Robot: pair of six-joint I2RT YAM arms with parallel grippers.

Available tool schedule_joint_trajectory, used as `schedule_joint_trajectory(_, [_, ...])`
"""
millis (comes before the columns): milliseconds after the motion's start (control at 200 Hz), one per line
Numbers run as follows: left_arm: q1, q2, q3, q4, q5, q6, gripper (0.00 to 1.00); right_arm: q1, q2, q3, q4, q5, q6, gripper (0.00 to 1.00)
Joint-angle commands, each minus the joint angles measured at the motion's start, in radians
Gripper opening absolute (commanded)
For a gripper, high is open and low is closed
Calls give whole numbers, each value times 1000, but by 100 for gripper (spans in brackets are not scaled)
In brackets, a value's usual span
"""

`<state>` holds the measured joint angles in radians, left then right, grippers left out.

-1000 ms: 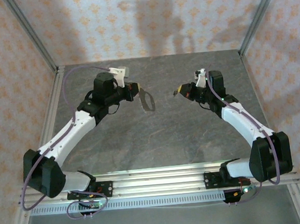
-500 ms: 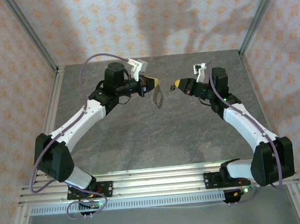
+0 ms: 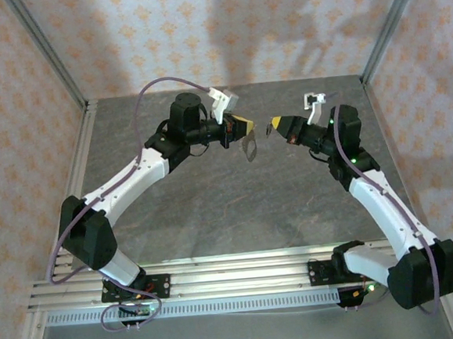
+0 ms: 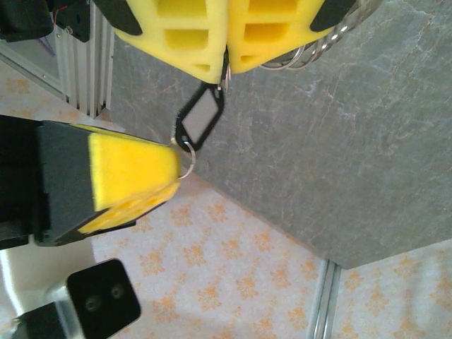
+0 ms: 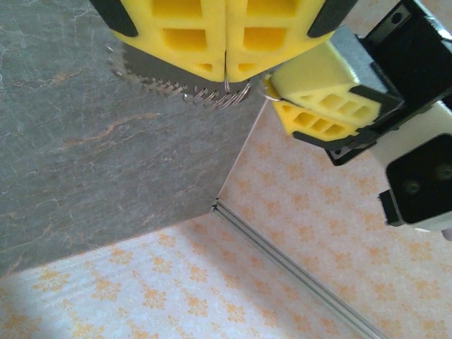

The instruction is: Put the keys on the keyring

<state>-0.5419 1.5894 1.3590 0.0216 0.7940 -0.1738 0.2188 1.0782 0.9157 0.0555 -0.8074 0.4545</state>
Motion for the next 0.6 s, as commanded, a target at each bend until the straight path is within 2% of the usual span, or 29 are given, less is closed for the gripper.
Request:
schedule_joint_trajectory(0, [-9, 12, 44, 61, 16, 8, 0, -6, -23, 22, -28, -4, -30, 0])
schedule_joint_trajectory(225, [-19, 24, 55, 69, 24, 15, 0, -6, -17, 50, -24, -60, -26, 0])
schedule_joint_trajectory(596, [-27, 49, 89, 65, 42, 20, 0, 5, 1, 66, 15, -79, 4, 0])
